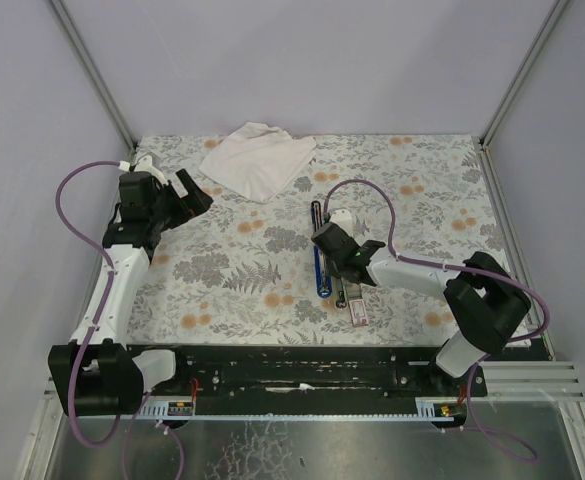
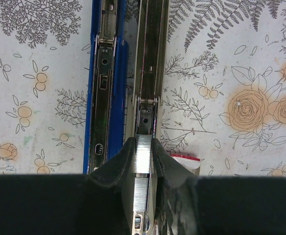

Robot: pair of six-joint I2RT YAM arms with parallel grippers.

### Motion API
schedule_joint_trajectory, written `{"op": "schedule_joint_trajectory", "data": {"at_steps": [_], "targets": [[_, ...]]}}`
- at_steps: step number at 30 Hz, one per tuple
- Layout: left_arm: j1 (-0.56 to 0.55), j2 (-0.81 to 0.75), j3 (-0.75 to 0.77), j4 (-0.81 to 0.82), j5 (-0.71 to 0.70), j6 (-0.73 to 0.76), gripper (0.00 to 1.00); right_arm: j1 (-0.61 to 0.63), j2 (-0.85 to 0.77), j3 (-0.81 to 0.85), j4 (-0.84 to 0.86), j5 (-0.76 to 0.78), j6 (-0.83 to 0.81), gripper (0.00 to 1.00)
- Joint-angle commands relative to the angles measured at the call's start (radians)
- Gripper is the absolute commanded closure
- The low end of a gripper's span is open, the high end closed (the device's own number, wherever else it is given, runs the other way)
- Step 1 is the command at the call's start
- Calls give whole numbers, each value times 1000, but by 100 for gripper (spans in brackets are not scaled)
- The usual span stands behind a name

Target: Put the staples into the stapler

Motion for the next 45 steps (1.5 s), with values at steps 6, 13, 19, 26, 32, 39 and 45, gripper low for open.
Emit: {"op": "schedule_joint_trajectory", "data": {"at_steps": [6,13,19,26,32,39,45], "targets": [[9,-10,-4,44,-2,21,0,-14,7,-5,32,10,27,87],[9,-11,-4,43,-3,21,0,-15,-4,-27,28,10,40,87],[9,-12,-5,44,-3,21,0,-16,-27,-56,27,0,58,87],[9,-11,-5,44,1,20,0,-15,-58,-69,9,-9,62,87],[9,-14,-5,44,1,20,0,-15,-73,-90,-3,-20,73,87],[8,-12,-5,46,3,20,0,-15,-102,-111,-22,-28,80,87],[8,-10,-7,47,4,18,0,-14,-112,-113,-45,-43,79,87]]}}
